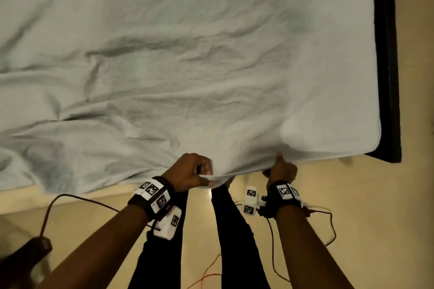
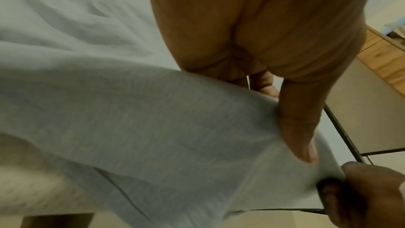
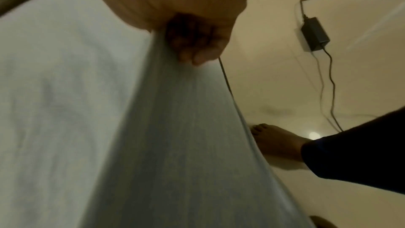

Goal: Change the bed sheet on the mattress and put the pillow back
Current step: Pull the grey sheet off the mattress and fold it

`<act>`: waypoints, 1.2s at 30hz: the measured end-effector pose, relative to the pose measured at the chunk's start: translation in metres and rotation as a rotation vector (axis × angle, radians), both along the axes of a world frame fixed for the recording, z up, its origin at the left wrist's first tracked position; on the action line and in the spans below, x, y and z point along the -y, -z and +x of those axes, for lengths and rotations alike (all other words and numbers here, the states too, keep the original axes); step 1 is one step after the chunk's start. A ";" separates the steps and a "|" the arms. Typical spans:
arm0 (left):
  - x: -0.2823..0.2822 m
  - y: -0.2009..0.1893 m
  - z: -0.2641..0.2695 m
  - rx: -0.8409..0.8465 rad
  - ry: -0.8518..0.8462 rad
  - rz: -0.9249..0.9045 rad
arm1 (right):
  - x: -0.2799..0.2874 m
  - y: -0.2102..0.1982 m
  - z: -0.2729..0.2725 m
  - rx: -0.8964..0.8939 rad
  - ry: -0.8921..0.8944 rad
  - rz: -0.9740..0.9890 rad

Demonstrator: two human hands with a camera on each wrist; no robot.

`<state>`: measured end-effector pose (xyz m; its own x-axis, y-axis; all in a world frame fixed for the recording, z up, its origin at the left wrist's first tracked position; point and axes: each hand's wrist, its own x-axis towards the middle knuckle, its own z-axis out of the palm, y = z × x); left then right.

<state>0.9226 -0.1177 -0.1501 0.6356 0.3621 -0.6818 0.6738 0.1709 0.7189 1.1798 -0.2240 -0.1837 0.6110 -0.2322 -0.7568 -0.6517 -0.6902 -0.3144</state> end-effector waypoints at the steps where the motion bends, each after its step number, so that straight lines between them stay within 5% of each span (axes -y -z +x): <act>1: 0.001 -0.001 0.000 0.023 -0.006 -0.037 | -0.002 -0.003 -0.001 0.056 0.020 -0.004; 7: -0.011 -0.014 -0.027 0.081 -0.251 -0.116 | -0.028 -0.057 -0.022 0.385 0.030 0.060; 13: -0.050 -0.006 -0.099 0.014 -0.409 0.011 | -0.123 -0.106 -0.106 0.764 -0.555 0.324; 16: -0.073 0.006 -0.137 -0.175 -0.498 0.164 | -0.151 -0.067 -0.140 0.611 -0.905 0.335; 20: -0.102 0.012 -0.148 -0.411 -0.451 0.413 | -0.128 -0.007 -0.141 0.106 -1.613 0.166; 22: -0.112 0.011 -0.135 -0.411 -0.451 0.480 | -0.108 -0.001 -0.118 0.129 -1.495 0.160; 26: -0.120 0.010 -0.076 -0.303 -0.354 0.522 | -0.056 0.001 -0.042 0.216 -0.813 0.074; 31: -0.088 0.009 0.047 -0.082 -0.052 0.613 | -0.003 0.007 0.039 0.070 -0.004 0.051; 36: -0.051 0.044 0.163 -0.058 0.124 0.560 | 0.006 0.015 0.106 -0.108 0.250 0.174</act>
<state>1.0856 -0.0665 -0.1940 0.6639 0.6029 -0.4425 0.7053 -0.3080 0.6385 1.2855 -0.2303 -0.1984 0.4652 -0.2265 -0.8558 -0.8304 -0.4467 -0.3331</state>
